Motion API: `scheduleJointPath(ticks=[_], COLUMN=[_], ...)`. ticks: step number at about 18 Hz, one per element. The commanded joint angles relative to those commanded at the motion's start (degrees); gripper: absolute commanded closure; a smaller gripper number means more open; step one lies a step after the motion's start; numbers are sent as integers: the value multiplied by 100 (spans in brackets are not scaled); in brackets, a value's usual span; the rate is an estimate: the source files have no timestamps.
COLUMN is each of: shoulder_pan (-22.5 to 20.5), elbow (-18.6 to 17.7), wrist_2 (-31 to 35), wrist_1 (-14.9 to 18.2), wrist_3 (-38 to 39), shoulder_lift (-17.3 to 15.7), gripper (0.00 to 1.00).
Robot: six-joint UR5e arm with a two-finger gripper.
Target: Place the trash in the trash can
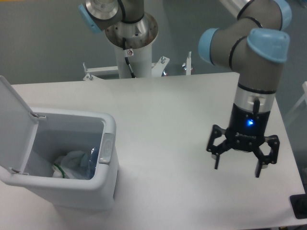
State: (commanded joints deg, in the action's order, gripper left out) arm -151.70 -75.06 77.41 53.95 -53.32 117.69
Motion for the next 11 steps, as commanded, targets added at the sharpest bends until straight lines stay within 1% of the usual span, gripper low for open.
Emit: scheduleJointPath(ticks=[3, 5, 7, 11], shoulder_pan=[0, 9, 26, 70], elbow=[26, 9, 0, -18], wrist_2=[387, 669, 862, 1074], wrist_1=[553, 730, 748, 748], wrist_3=[-765, -1117, -1285, -1295], shoulder_lift=[0, 0, 9, 70], gripper=[0, 0, 0, 0])
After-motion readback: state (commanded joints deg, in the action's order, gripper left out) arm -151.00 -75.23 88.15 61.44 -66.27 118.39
